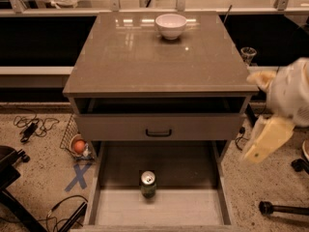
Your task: Pick green can from middle drawer and place on counter
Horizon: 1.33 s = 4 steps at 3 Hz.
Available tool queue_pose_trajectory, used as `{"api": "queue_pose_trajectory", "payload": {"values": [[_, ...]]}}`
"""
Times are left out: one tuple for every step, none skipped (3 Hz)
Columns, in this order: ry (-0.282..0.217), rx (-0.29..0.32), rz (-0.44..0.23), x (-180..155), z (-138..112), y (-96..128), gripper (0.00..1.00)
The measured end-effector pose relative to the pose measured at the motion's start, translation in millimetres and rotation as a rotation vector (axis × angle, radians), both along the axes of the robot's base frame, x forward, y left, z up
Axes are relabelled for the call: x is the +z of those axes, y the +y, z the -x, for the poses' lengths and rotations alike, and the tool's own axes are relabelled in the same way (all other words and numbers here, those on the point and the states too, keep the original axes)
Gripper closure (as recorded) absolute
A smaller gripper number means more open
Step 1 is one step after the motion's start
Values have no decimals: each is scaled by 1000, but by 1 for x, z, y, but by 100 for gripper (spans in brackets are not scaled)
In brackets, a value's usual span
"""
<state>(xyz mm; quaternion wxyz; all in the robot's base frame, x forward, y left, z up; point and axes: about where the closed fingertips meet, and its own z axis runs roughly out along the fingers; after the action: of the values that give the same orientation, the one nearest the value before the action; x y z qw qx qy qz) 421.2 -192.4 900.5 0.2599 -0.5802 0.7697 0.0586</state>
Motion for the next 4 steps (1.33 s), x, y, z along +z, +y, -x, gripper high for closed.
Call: {"api": "queue_pose_trajectory", "payload": {"values": [[-22,41,-175,-63,11,27,0],[-42,-5,-483,-161,26,65,0],[-128,-77,-701,-186,25,84,0],[-183,-16,-789,-182,23,108,0]]}}
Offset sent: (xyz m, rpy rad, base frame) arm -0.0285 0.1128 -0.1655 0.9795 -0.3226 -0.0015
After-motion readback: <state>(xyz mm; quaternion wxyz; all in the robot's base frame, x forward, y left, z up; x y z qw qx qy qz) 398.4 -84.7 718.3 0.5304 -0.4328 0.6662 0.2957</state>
